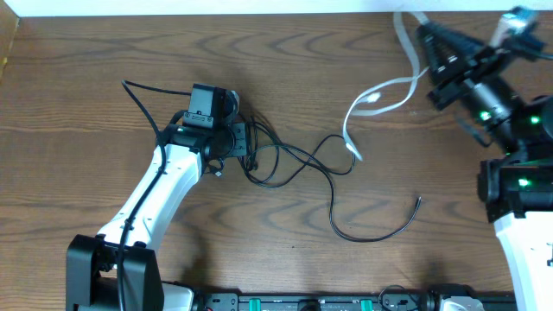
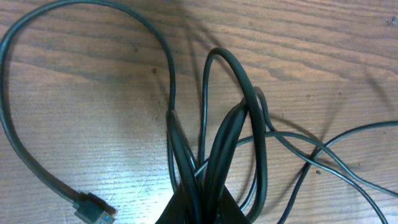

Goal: Untangle cables
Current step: 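Carry the white cable off to the right edge with the right gripper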

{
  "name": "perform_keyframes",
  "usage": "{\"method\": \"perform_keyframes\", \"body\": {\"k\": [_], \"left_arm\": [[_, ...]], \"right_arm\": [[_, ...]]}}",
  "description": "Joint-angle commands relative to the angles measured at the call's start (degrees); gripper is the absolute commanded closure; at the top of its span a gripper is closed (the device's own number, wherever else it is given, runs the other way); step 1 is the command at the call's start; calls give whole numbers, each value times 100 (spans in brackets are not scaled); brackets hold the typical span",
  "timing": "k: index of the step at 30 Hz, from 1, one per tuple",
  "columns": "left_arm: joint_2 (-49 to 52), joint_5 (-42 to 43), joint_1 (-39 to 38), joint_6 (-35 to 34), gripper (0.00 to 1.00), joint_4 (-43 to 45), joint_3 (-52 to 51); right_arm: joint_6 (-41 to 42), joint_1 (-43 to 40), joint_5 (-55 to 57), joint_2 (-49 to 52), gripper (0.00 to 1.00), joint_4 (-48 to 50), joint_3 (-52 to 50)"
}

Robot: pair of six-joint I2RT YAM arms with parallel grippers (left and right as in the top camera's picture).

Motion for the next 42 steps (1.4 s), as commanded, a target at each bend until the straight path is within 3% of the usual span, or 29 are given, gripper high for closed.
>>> {"method": "perform_keyframes", "body": {"k": [1,5,9,16,25,33,42], "left_arm": [[33,-61,-9,-2,92,-20,61],[33,-61,-9,-2,92,-20,61],[33,-61,-9,-2,92,-20,61],[33,-61,-9,-2,92,-17,61],[33,-61,-9,-2,92,-24,61],[33,-61,-9,-4,92,-22,61],[33,-61,-9,-4,92,-20,61]], "right_arm": [[391,-428,382,-50,99,345,61],[1082,-1008,299,-48,99,741,61],[1012,-1491,299,-35,99,481,61],[-245,-1956,442,79,99,-772,61],[-1497,-2046,2214,879,99,-2015,61],[-1541,-2245,3344,1740,99,-1729,61],[-2048,-3158,3342,1882,99,-1178,173]]}}
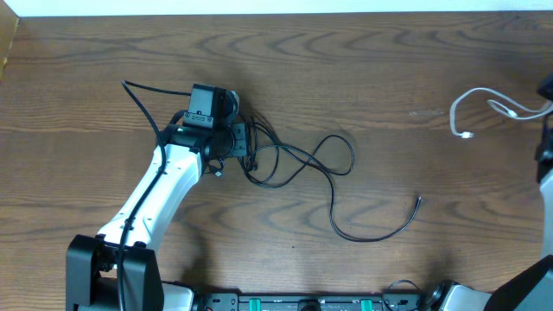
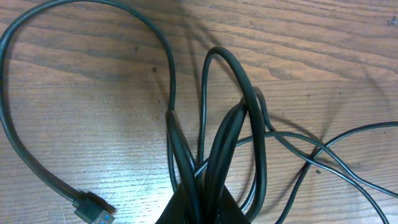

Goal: Untangle cables
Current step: 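Carry the white cable off to the right edge with the right gripper, then lower the white cable at the right edge and open the right gripper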

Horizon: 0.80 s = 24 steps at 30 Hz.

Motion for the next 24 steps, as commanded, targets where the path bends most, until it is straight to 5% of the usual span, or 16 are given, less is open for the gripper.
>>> {"method": "perform_keyframes", "body": {"k": [1,14,24], "left_arm": [[33,-59,-9,7,92,-11,61],[33,-59,-9,4,92,-11,61],[33,-57,-9,7,92,-13,61]], "right_arm": [[-518,-376,166,-26,99,26,197],[-1290,-669,225,133,99,-140,807],[-1749,-693,1222,1189,99,-765,807]]}}
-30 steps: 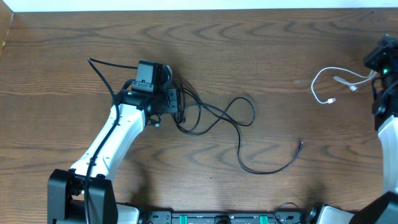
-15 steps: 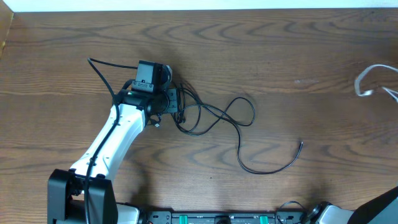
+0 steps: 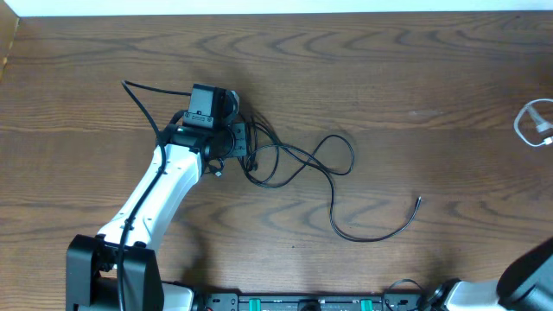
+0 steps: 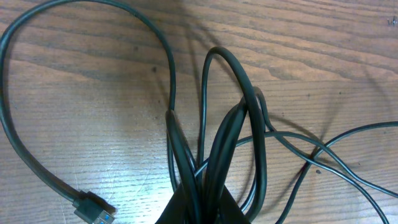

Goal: Untangle cables
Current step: 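Lower the white cable at the right edge and open the right gripper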

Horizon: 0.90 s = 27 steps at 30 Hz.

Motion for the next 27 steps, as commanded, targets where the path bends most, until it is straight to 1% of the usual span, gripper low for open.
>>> {"method": "perform_keyframes", "body": {"k": [1,6,11,18,22,27], "left_arm": [[33,-59,-9,4,92,-13,61],[33,-61,-9,7,92,-2,61],[33,-61,-9,7,92,4,61],[33,-59,-9,7,92,7,61],[33,-59,-9,7,92,7,61],[33,-59,-9,7,92,4,61]], "right_arm": [[-201,-52,490,317,99,-201,48],[-197,-101,522,699,99,-726,44],[-199,-107,522,944,94,-997,42],[-197,-105,501,1025,76,-1106,37],[-197,-96,46,1023,58,-1106,37],[-168,-90,22,1080,49,-1202,37]]}}
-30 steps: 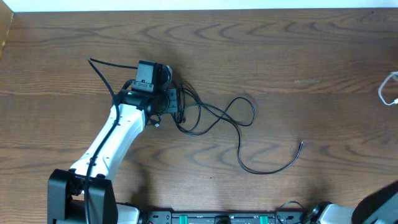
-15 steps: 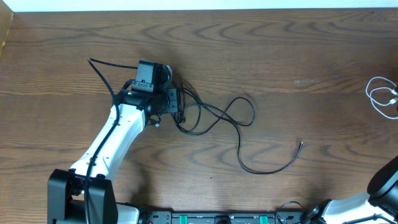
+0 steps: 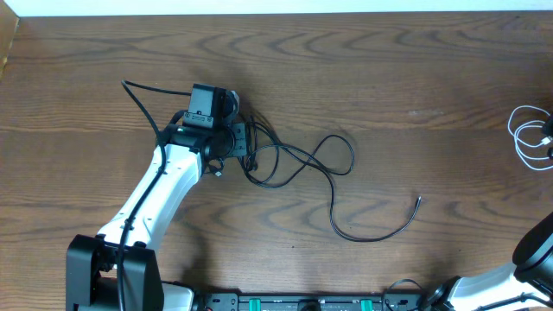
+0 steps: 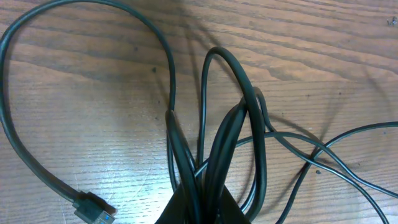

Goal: Untangle cables
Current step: 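Lower the white cable at the right edge and open the right gripper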

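Note:
The black cable (image 3: 333,164) lies in loose loops mid-table, and its free end (image 3: 419,200) points right. My left gripper (image 3: 246,147) is shut on a bunch of its loops. The left wrist view shows those black strands (image 4: 217,124) pinched between the fingertips (image 4: 180,211), with the USB plug (image 4: 93,210) on the wood to the left. The white cable (image 3: 525,138) lies in loops at the right edge, well apart from the black one. Only a dark sliver of my right gripper (image 3: 549,131) shows there, so its jaws cannot be judged.
The brown wooden table (image 3: 346,69) has a pale strip along its far edge. The left arm's thin black lead (image 3: 138,95) runs off to the upper left. Part of the right arm (image 3: 537,246) shows at the lower right corner.
The white cable at the right edge has shifted a little and now shows two loops instead of one. The left gripper and the black cable have not moved.
First the right gripper stood at the top right with the white cable trailing to the black cable's loops. Then the white cable was clear of the black one, near the right edge. Later it lay at the edge itself. The left gripper stayed shut on the black bundle.

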{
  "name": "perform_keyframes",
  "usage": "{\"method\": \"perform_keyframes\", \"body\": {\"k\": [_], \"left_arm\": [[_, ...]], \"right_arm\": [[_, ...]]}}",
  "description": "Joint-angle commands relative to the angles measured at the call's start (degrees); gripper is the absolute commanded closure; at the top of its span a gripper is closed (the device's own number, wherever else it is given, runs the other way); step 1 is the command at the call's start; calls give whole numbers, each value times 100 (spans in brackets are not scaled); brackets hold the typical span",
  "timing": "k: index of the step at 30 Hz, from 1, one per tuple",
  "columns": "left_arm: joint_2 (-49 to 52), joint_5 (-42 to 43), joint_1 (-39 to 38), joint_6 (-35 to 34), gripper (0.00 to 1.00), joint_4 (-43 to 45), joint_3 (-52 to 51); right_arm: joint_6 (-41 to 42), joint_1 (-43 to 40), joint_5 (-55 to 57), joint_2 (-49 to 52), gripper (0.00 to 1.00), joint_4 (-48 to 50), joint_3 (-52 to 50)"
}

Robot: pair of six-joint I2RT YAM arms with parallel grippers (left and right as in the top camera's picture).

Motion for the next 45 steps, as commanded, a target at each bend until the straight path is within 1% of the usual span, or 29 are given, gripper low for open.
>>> {"method": "perform_keyframes", "body": {"k": [1,3,5,9,10,15,22,26,29,30,32,33,38,40,41,43,45], "left_arm": [[33,-59,-9,7,92,0,61],[33,-59,-9,7,92,2,61],[33,-59,-9,7,92,4,61],[33,-57,-9,7,92,4,61],[33,-57,-9,7,92,4,61],[33,-59,-9,7,92,4,61],[33,-57,-9,7,92,2,61],[33,-57,-9,4,92,2,61],[33,-57,-9,4,92,2,61],[33,-57,-9,4,92,0,61],[33,-57,-9,4,92,-4,61],[33,-57,-9,4,92,-2,61],[33,-57,-9,-17,92,-2,61],[33,-57,-9,-140,92,0,61],[33,-57,-9,-192,92,-2,61],[33,-57,-9,-227,92,0,61],[33,-59,-9,-225,92,2,61]], "right_arm": [[17,-4,-190,138,45,-57,37],[11,0,-442,240,40,-109,37],[-20,7,-778,382,39,-181,37],[-142,44,-1270,647,45,-319,37],[-142,63,-1322,706,45,-326,37],[-142,190,-1182,949,41,-271,37],[-138,190,-1132,1241,41,-267,37],[-140,190,-1073,1244,35,-313,37],[-118,181,-1029,1298,35,-289,35],[-98,184,-1108,1294,36,-289,37],[-101,203,-1281,1213,41,-350,39],[-98,210,-1314,1174,41,-358,39],[-101,170,-1285,1123,37,-164,39],[-96,142,-1296,1126,40,-96,39],[-96,142,-1303,1126,44,-42,37],[-98,149,-1296,1126,53,22,39],[-120,146,-1292,1132,65,33,37]]}}
